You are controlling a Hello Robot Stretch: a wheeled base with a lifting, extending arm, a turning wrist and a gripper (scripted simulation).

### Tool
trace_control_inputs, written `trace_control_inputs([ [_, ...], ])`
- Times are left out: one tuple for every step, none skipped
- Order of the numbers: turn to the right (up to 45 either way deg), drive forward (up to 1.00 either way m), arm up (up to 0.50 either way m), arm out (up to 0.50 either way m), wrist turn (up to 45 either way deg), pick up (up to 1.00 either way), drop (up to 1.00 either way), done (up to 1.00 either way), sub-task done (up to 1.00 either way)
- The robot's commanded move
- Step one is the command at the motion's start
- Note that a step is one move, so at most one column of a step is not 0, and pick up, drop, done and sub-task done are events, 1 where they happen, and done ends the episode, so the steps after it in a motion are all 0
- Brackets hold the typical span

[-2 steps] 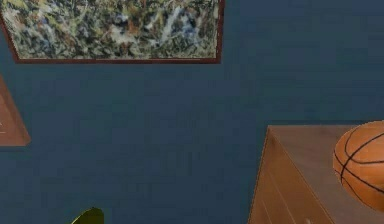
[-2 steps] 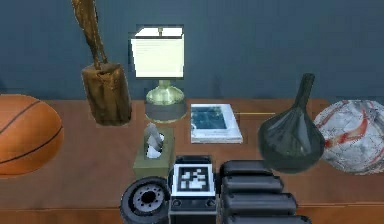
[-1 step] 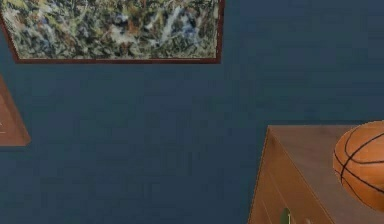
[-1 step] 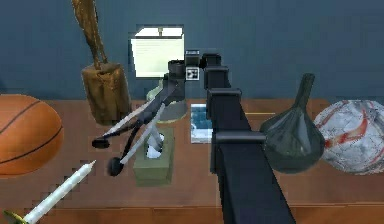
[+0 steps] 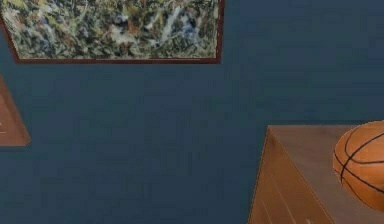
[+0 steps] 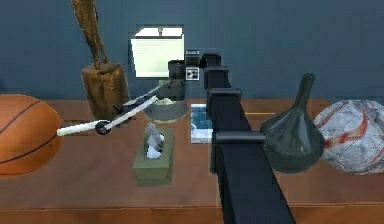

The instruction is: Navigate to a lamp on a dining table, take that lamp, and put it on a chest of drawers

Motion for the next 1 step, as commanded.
trace_control_inputs([
  [0.0, 0.00, 0.00, 0.00, 45.0, 0.00, 0.00, 0.00, 0.00],
])
